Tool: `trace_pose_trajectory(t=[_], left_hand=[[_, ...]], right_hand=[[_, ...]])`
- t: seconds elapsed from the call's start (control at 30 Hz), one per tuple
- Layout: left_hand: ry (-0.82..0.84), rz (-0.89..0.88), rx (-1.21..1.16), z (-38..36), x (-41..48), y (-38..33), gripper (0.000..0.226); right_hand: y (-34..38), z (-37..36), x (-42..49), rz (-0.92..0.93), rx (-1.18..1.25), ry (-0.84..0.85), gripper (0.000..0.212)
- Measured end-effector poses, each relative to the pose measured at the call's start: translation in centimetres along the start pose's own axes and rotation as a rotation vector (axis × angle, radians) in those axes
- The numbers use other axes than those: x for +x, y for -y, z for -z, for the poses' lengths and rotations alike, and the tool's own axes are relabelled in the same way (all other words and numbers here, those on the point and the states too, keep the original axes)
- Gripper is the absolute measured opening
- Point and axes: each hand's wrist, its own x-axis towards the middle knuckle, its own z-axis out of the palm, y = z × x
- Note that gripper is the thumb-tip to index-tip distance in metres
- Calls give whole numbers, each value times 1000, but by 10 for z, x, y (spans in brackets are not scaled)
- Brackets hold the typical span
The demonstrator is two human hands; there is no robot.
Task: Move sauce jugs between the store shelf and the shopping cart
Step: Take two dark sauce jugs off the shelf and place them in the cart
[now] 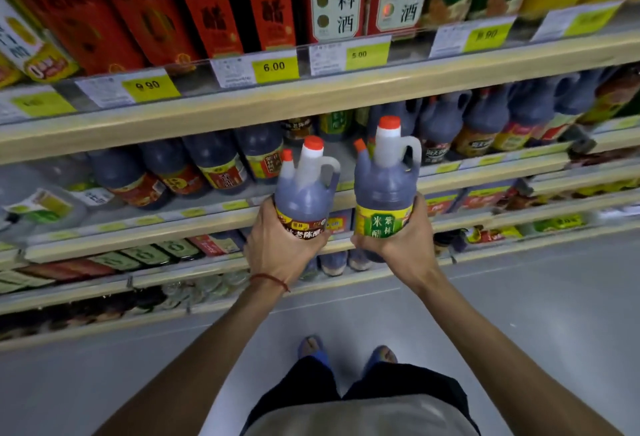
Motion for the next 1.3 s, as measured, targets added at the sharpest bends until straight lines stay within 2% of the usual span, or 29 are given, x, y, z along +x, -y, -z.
trace_pose_trajectory(t=[0.17,0.43,0.6,0.83,1.07,1.3], left_hand=[[-61,-19,-83,-15,16,3,90],[-177,-199,-333,-52,58,-5,97],[-210,-267,-398,-69,80,-21,92],[-290,-209,-440,-99,99,-20,90],[-368,-85,-395,-112,100,-8,98],[-382,-68,-344,-118,100,-7,98]], right_hand=[[-6,-7,16,49,1,-12,94],[-26,-11,38,127,14,-51,94],[-41,-13,49,124,74,-71,98],[-42,-11,53,170,55,-80,90],[-41,-11,55,207,29,-55,89],[-40,-15,58,198,21,-30,93]])
